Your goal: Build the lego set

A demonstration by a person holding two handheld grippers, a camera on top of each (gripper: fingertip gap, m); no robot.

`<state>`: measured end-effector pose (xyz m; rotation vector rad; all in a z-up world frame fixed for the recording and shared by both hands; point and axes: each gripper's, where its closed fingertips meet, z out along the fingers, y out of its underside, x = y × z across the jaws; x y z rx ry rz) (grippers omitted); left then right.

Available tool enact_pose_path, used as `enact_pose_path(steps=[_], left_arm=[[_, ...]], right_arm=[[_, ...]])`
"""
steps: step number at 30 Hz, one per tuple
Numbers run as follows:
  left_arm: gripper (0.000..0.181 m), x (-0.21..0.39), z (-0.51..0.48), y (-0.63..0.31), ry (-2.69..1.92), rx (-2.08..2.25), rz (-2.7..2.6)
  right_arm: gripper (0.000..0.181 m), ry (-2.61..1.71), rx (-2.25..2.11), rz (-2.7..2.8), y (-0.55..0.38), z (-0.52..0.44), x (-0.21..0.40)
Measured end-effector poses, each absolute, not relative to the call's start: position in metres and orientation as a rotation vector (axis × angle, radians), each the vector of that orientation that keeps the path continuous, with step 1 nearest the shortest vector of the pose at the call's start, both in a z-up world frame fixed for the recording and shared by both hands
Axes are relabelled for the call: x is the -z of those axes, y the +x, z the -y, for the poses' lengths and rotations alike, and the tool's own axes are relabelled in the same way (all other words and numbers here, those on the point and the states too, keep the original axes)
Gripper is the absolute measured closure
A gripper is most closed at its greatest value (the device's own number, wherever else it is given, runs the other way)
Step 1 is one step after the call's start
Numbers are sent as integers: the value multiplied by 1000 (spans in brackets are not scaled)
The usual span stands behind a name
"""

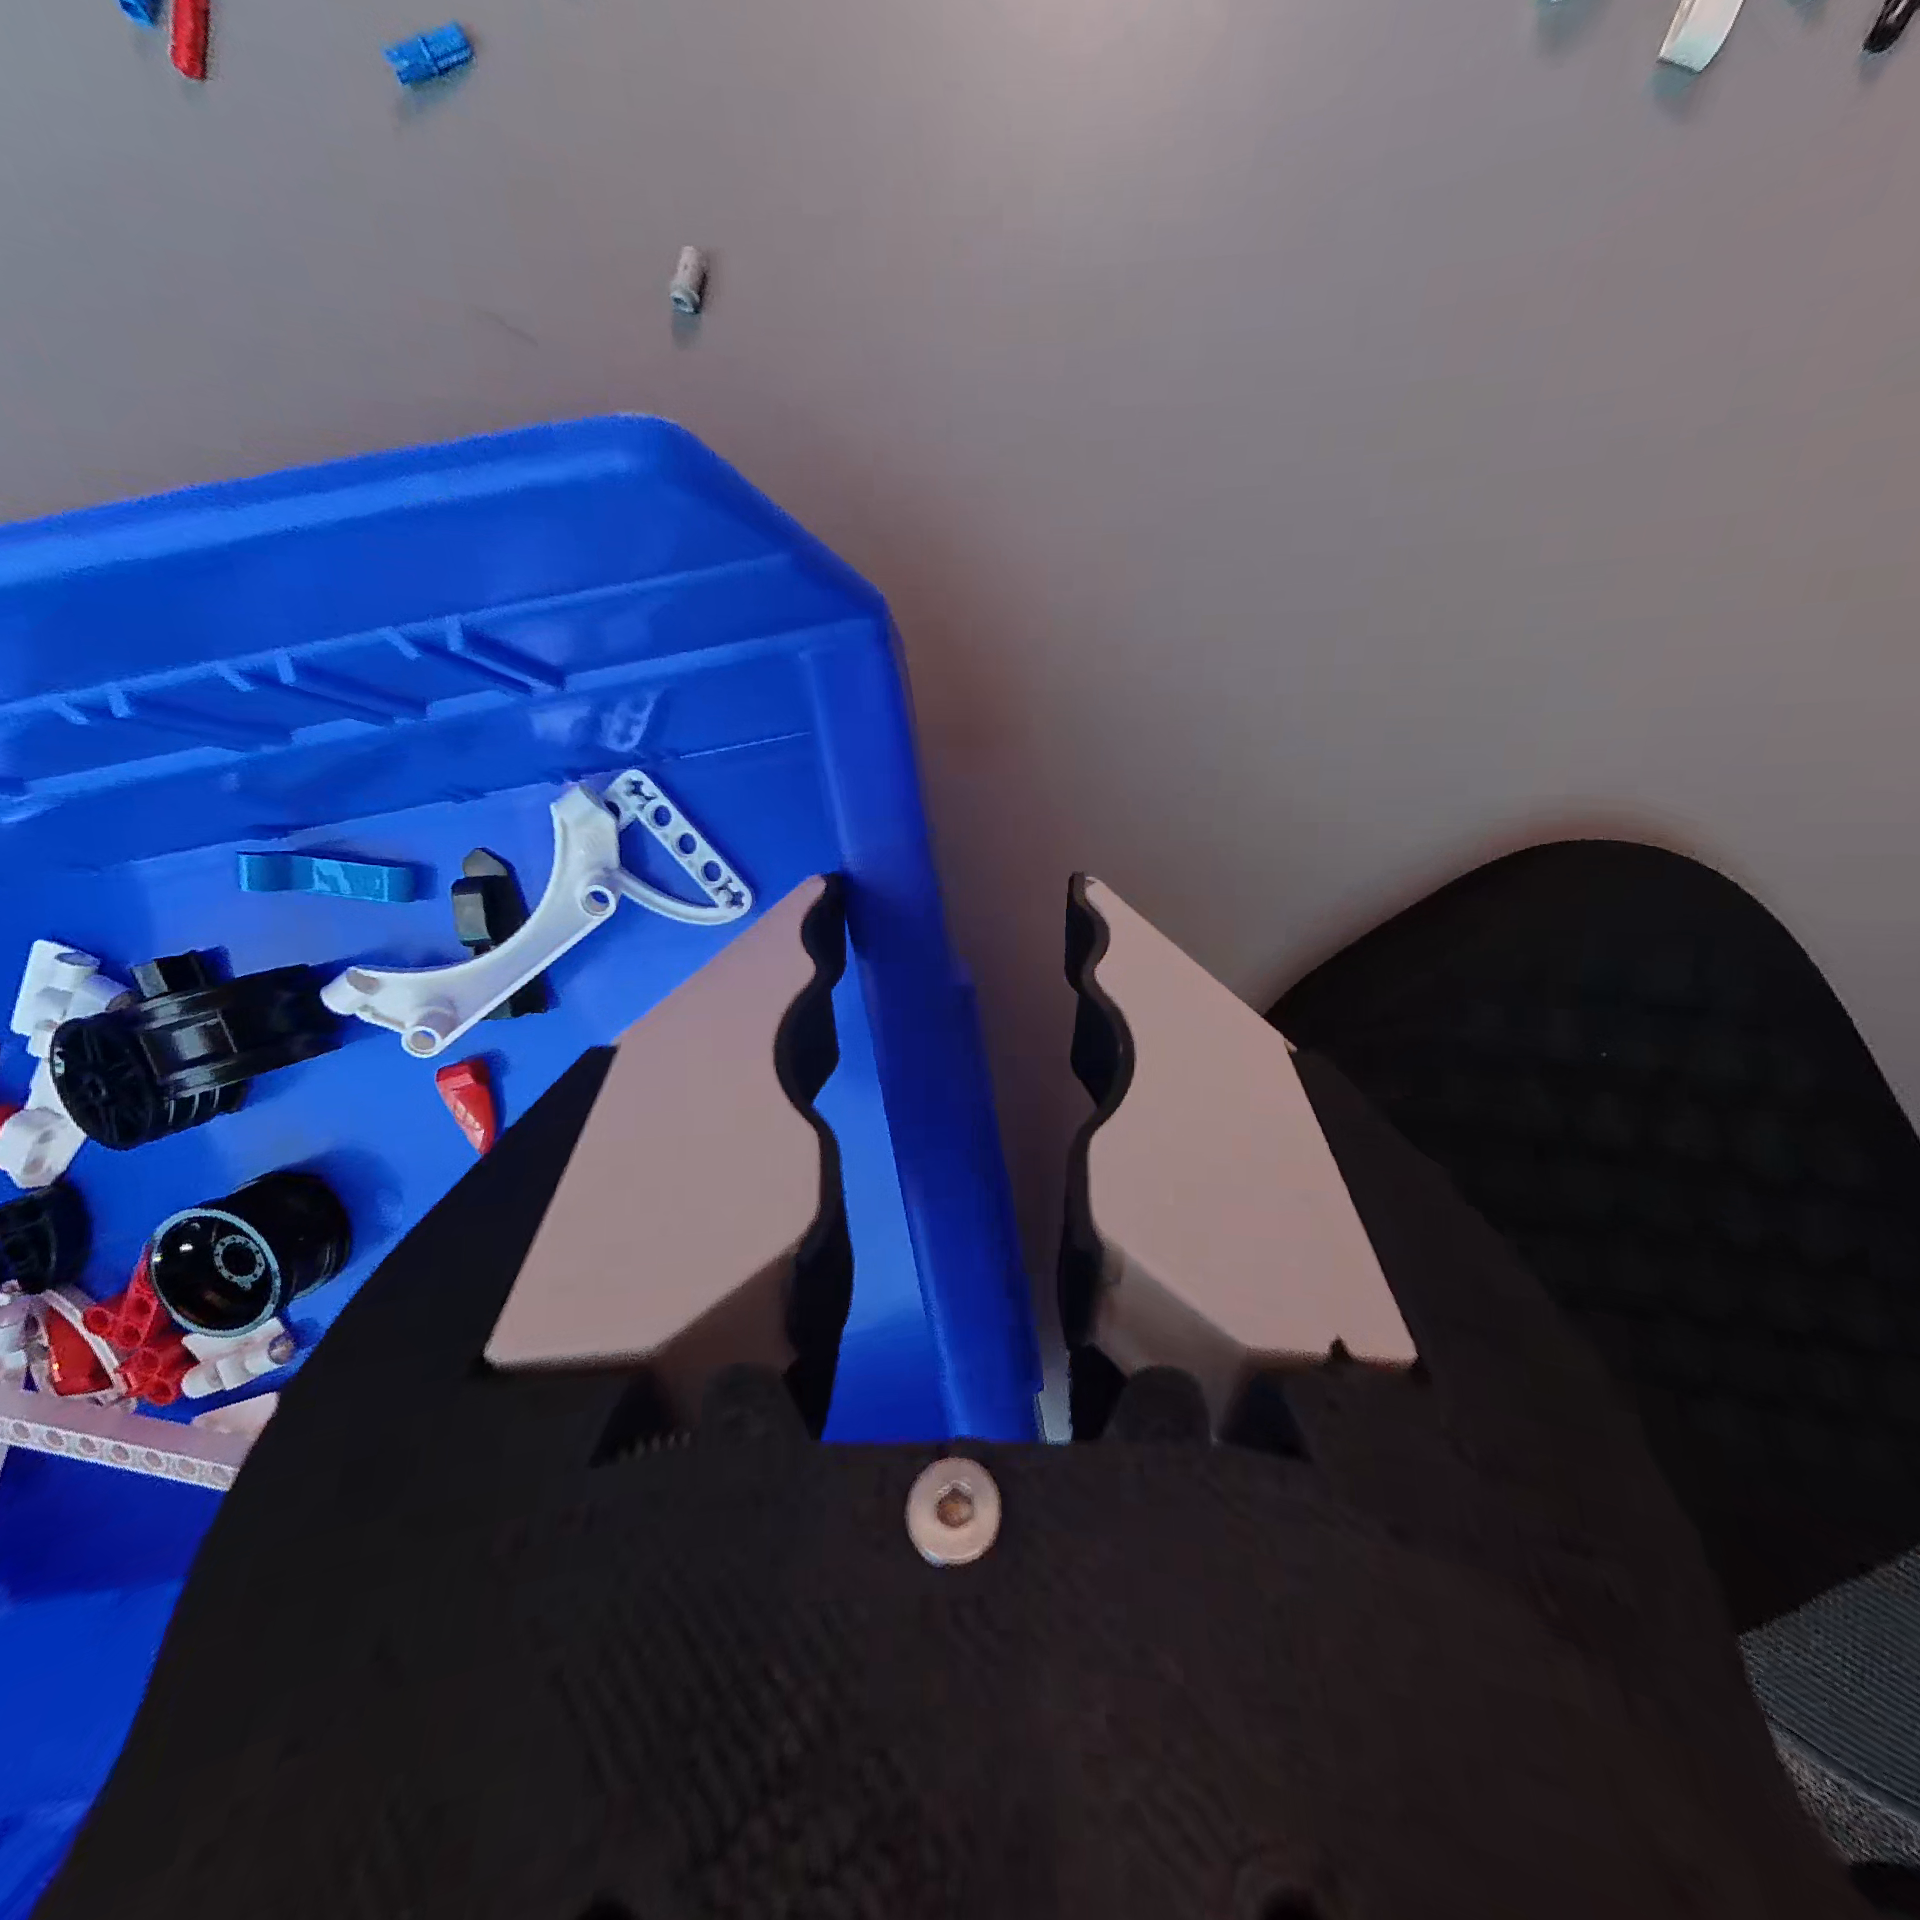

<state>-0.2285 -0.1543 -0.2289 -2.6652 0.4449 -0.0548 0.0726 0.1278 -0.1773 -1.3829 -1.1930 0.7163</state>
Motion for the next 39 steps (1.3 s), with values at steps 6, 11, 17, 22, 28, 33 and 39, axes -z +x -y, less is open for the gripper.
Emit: enact_pose_path(steps=[6, 11, 17, 22, 28, 33, 39], left_arm=[[158, 236, 154, -238, -2661, -11, -446], [159, 235, 153, -238, -2630, 3, -411], [160, 234, 154, -252, -2622, -62, -338], [160, 235, 157, -249, -2630, -70, -371], [155, 200, 145, -251, -2512, -176, -275], [152, 129, 93, -195, -2102, -99, -248], [150, 121, 0, -110, -1841, 190, -225]], right_arm=[[158, -1394, -697, 1171, 74, -132, 177], [158, -1406, -712, 1138, 76, -135, 175], [159, -1407, -718, 1130, 76, -136, 174], [159, -1402, -730, 1131, 76, -135, 173], [159, -1380, -746, 1142, 76, -132, 172], [158, -1334, -798, 1165, 67, -125, 162], [160, -1297, -692, 1421, 14, -151, 114]])
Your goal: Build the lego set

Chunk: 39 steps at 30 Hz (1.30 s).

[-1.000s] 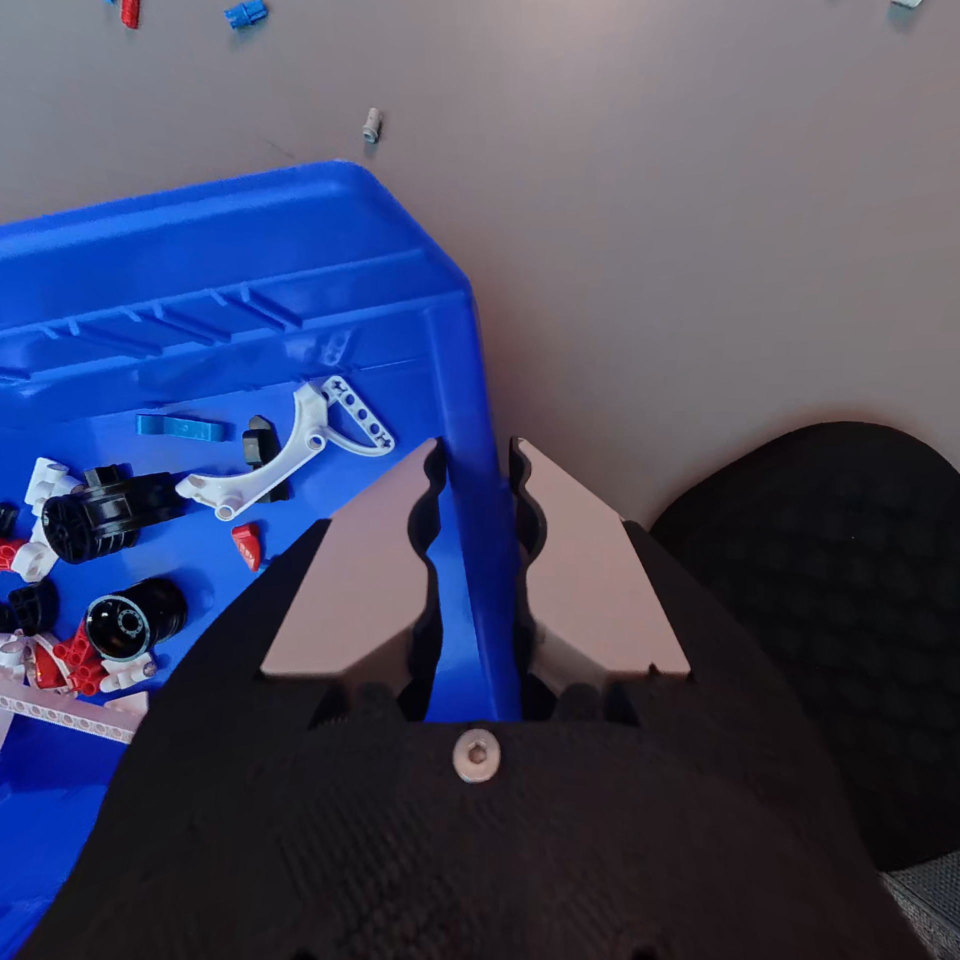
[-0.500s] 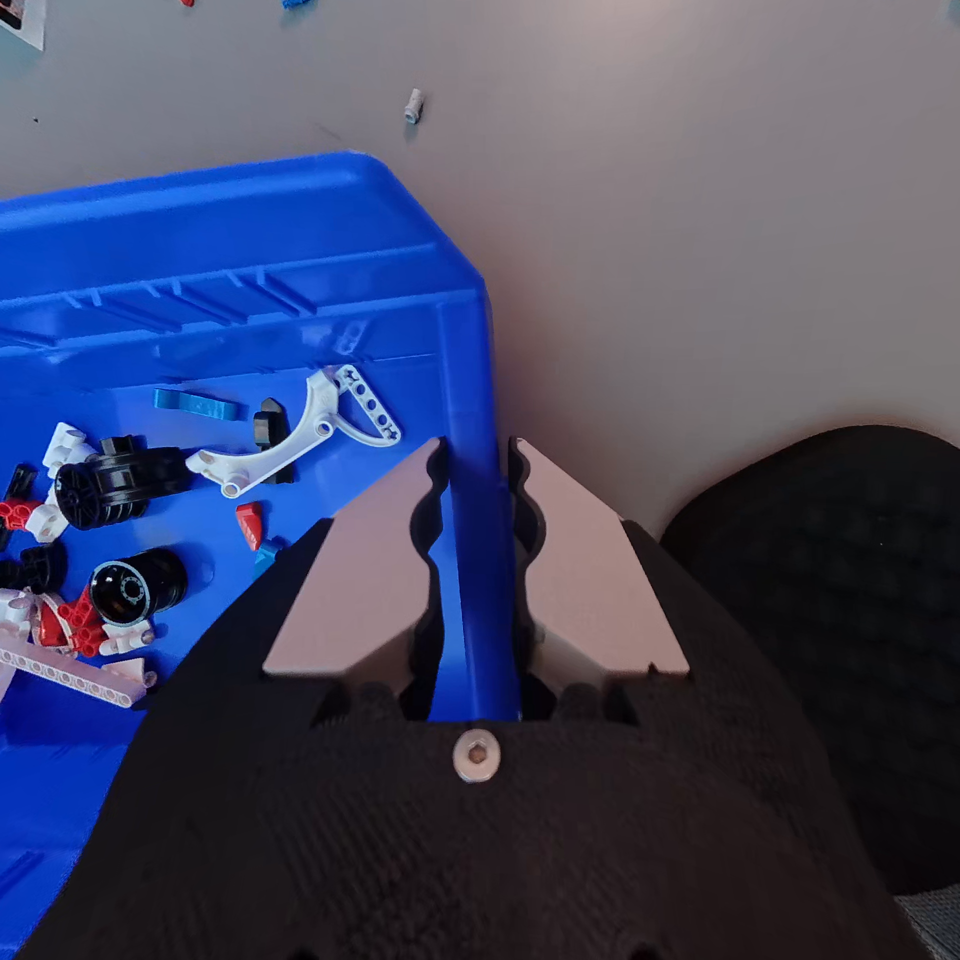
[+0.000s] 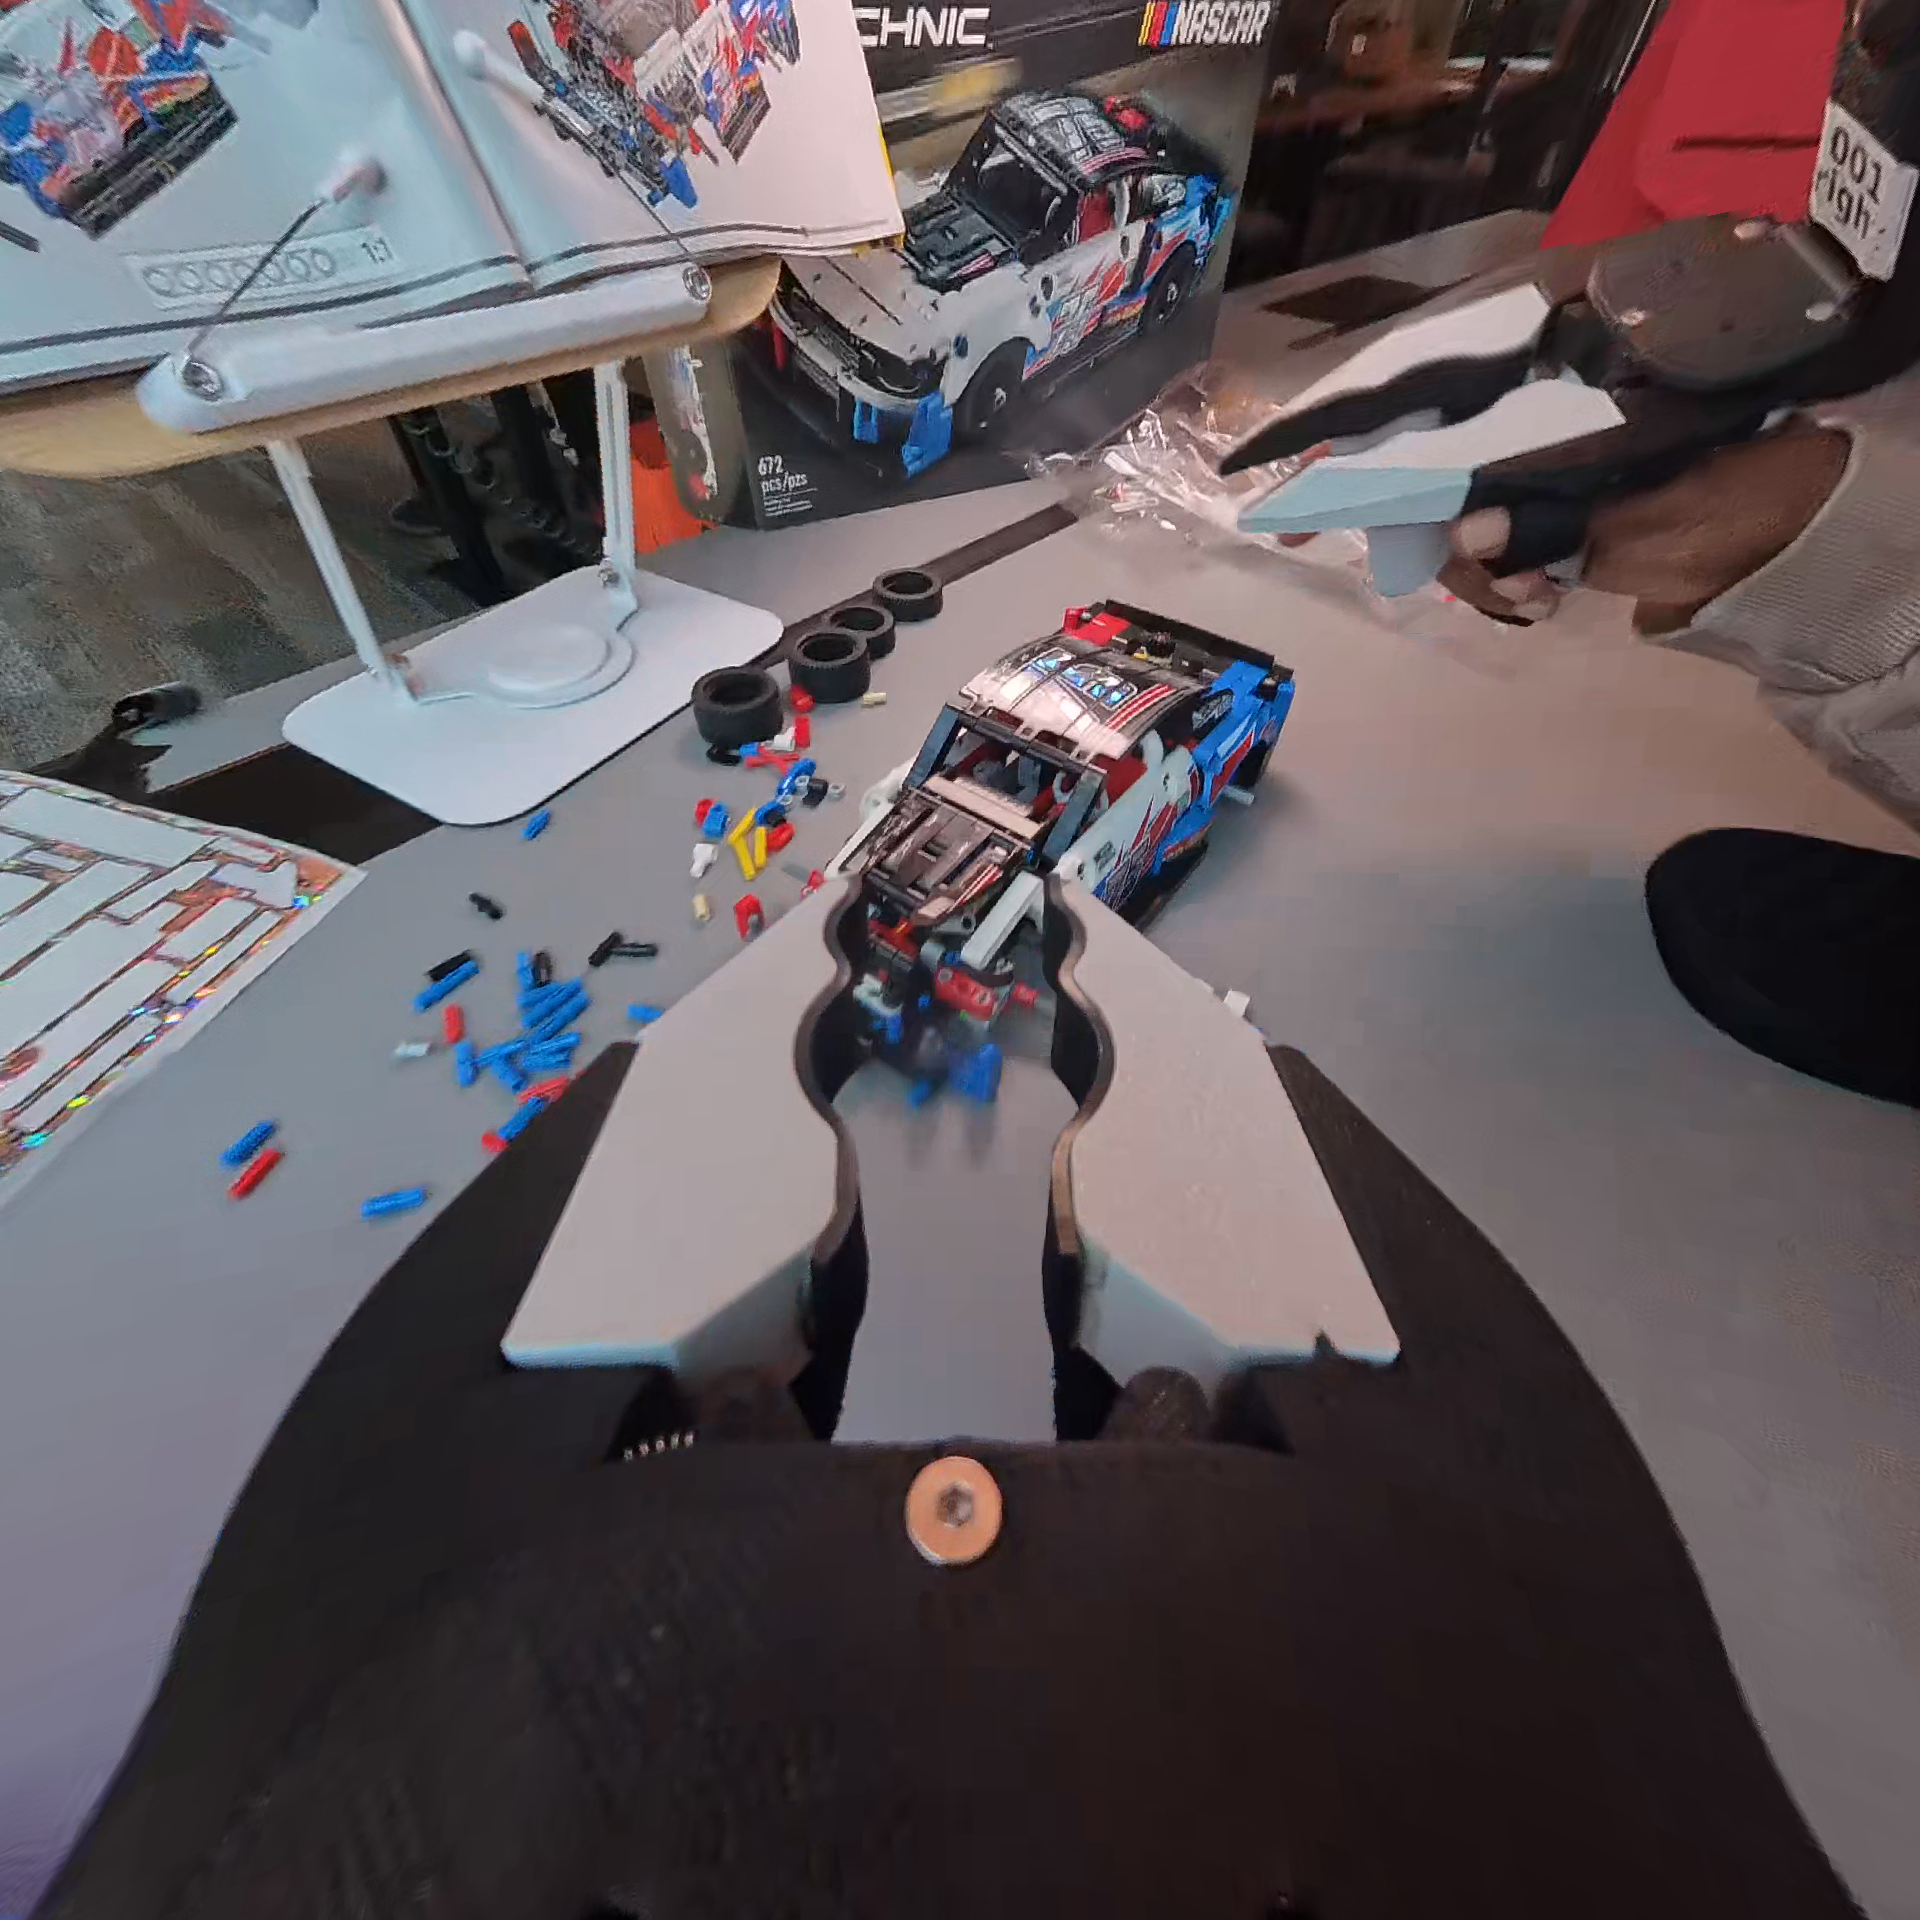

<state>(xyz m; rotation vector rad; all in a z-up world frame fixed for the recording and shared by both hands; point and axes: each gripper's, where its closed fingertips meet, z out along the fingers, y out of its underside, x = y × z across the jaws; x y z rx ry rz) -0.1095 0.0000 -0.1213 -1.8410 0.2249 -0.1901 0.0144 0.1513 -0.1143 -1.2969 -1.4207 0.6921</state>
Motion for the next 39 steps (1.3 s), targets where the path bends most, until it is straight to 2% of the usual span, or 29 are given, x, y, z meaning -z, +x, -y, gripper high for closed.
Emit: enact_pose_path(steps=[4, 9, 14, 22, 31, 39], left_arm=[[150, 144, -33, -107, -1798, 186, -88], [149, 178, -27, -129, -1818, 50, -40], [148, 187, -27, -140, -1845, 30, -46], [149, 181, -23, -122, -1827, 127, -111], [150, 179, -19, -124, -1828, 164, -100], [151, 182, -19, -123, -1841, 171, -108]], right_arm=[[162, -1378, -532, 1720, -47, -185, 125], [167, -1602, -555, 1964, -116, -205, 185], [167, -1883, -515, 2043, -139, -219, 240], [162, -1987, -440, 2007, -146, -226, 256], [180, -1910, -386, 2052, -150, -222, 256], [180, -1819, -447, 2075, -151, -222, 251]])
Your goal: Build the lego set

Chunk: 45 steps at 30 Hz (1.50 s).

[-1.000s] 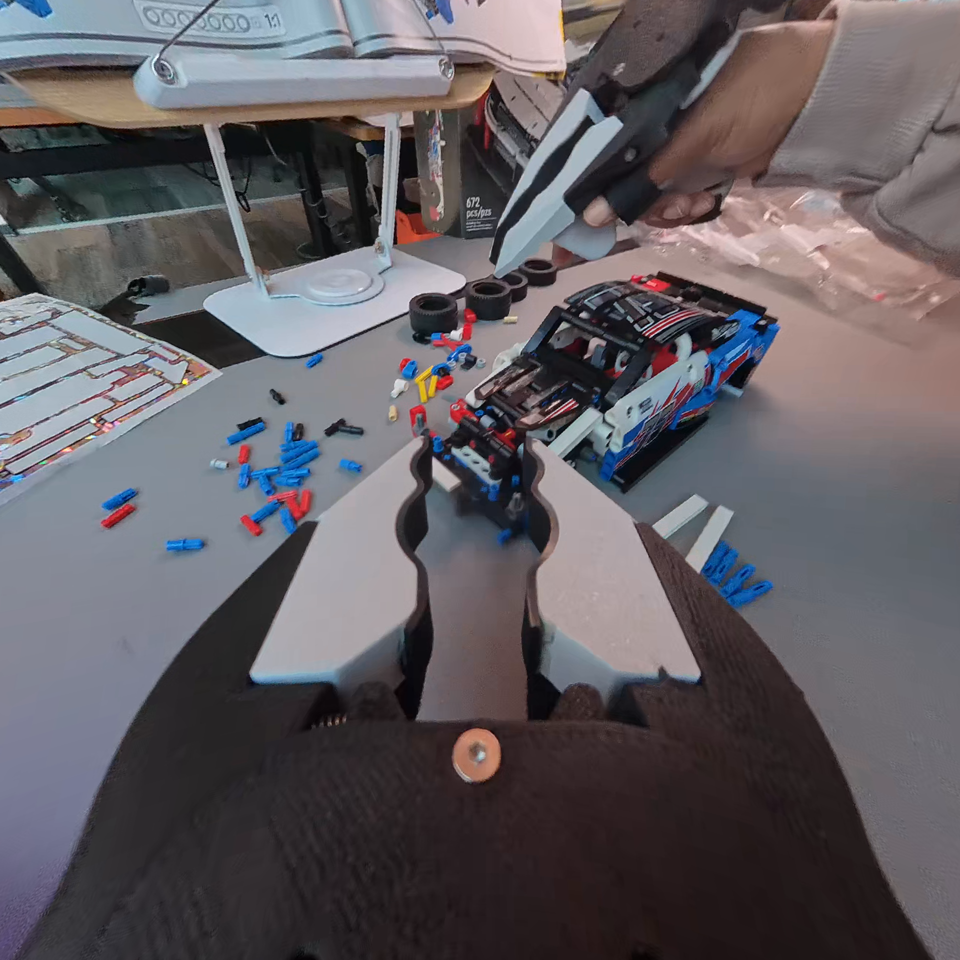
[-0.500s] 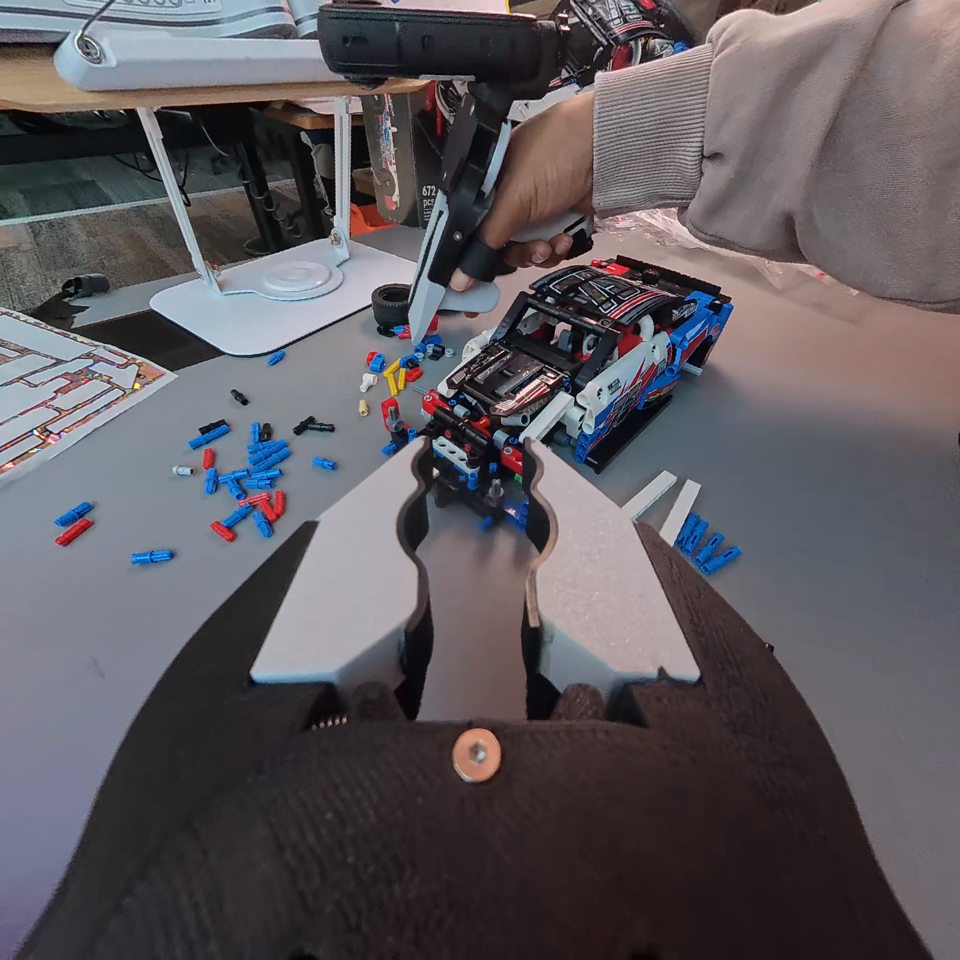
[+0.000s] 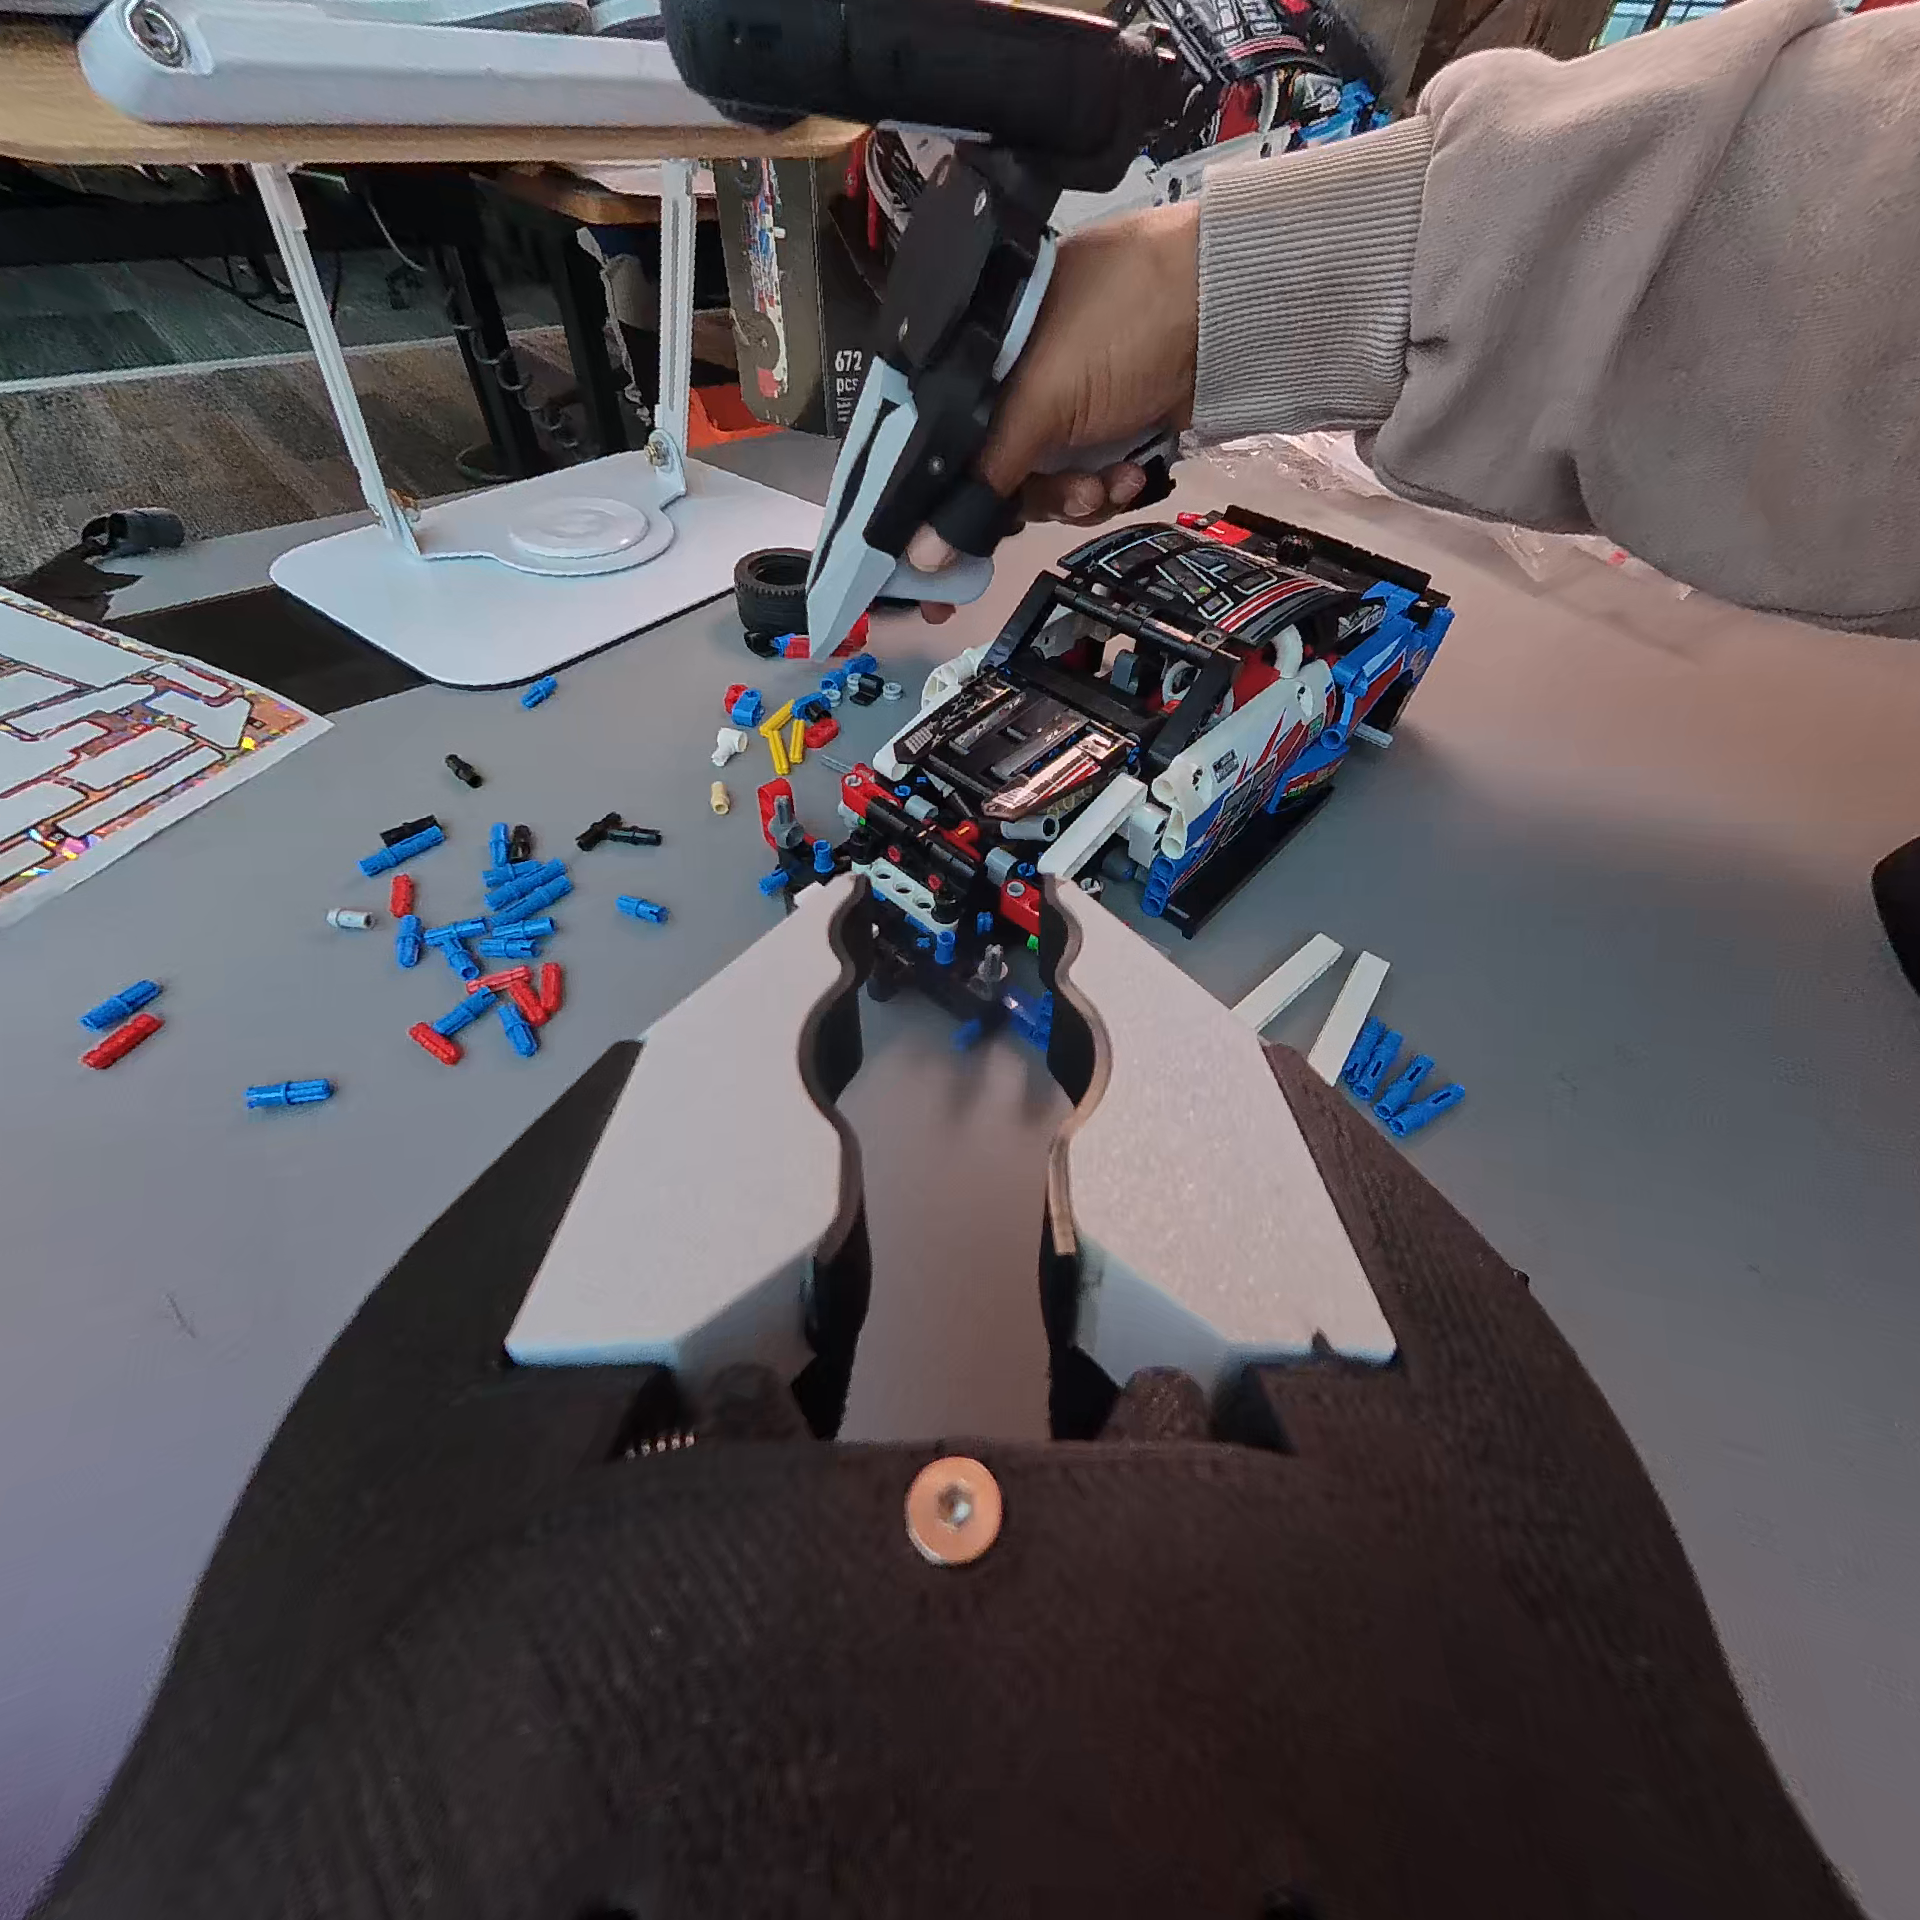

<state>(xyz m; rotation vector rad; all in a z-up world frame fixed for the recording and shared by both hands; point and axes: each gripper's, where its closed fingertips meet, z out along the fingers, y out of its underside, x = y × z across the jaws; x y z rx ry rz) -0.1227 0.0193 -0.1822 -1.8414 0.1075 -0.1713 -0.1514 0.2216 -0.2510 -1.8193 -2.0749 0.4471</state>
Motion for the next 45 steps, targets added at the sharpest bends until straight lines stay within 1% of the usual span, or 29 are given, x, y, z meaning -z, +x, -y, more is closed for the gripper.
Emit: enact_pose_path(steps=[3, 6, 9, 12, 15, 18, 21, 23, 31, 35, 42, 45], left_arm=[[152, 182, -19, -124, -1841, 173, -100], [152, 181, -19, -125, -1840, 177, -98], [151, 179, -19, -125, -1837, 164, -108], [151, 177, -18, -125, -1835, 149, -118], [151, 176, -17, -125, -1839, 129, -136], [151, 187, -14, -114, -1914, 153, -219], [154, 196, -10, -101, -1950, 169, -333], [154, 201, -9, -97, -1970, 159, -371], [154, 213, -10, -104, -2011, 48, -401], [154, 215, -10, -105, -2022, 24, -412], [156, 228, -9, -93, -2059, 49, -471], [157, 233, -11, -88, -2066, 42, -496]], right_arm=[[180, -1810, -624, 1986, -156, -219, 220], [180, -1753, -819, 1953, -149, -199, 176], [181, -1654, -994, 1943, -124, -163, 132], [181, -1581, -1071, 1958, -82, -121, 114], [181, -1567, -1012, 2020, -32, -83, 137], [181, -1623, -910, 2097, 11, -53, 187], [181, -1645, -799, 2153, 35, -37, 229], [181, -1623, -756, 2172, 40, -30, 241], [180, -1552, -633, 2182, 33, -22, 254], [172, -1532, -653, 2141, 28, -19, 253], [158, -1479, -887, 1827, 6, -35, 215], [156, -1446, -892, 1729, 10, -53, 202]])
